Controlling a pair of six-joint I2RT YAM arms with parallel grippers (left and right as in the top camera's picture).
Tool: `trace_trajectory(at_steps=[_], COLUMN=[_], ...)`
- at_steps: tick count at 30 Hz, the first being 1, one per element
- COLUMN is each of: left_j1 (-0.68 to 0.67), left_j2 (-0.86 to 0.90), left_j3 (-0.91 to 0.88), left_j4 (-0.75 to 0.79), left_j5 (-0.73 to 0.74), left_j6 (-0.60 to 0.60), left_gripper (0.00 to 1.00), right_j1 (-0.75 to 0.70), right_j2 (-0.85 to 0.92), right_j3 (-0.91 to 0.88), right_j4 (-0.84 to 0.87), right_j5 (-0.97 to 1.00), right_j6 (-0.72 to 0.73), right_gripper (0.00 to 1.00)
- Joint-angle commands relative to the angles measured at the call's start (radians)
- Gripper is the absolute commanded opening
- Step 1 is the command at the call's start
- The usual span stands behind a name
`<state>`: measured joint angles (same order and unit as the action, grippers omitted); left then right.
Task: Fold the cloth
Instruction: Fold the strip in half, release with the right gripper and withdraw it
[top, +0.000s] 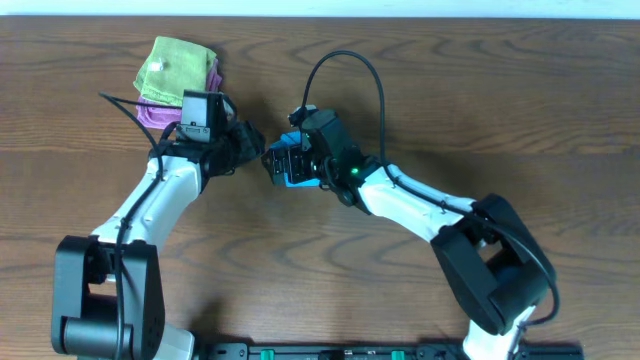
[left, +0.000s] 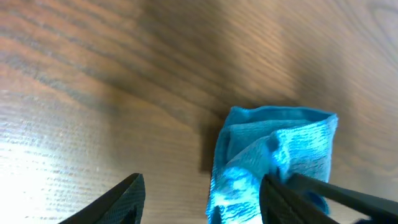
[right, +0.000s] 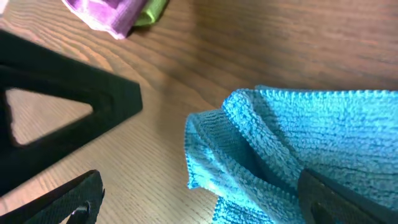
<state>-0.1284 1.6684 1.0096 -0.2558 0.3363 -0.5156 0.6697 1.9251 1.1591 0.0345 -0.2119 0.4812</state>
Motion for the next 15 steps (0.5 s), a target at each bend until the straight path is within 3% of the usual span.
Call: trace_trajectory(at_steps=[1,10,12,15], left_j1=[0.028,0.103,0.103,0.102], left_j2=[-0.011,-0.011,-0.011,-0.01], left_j3=[0.015,0.015,0.015,0.015], left_j4=[-0.023,-0.034,-0.035,-0.057], left_j5=[-0.005,0.095,0.111,0.162], left_j6=[0.018,0.01,0.006,-0.014], left_gripper=[0.61,0.63,0.67,0.81], right_j1=[-0.008,-0.053,-0.067,-0.084], right_j2=[-0.09,-0.232,-0.229,-0.23], right_j3=[0.018,0.018,0.017,0.017], right_j4=[0.002,-0.091,-0.153,-0.23], right_j5=[0.012,0.174,0.171,0.171], right_j6=[-0.027,-0.032,-0.032,-0.044], right_gripper=[0.99,0.99,0.99,0.99])
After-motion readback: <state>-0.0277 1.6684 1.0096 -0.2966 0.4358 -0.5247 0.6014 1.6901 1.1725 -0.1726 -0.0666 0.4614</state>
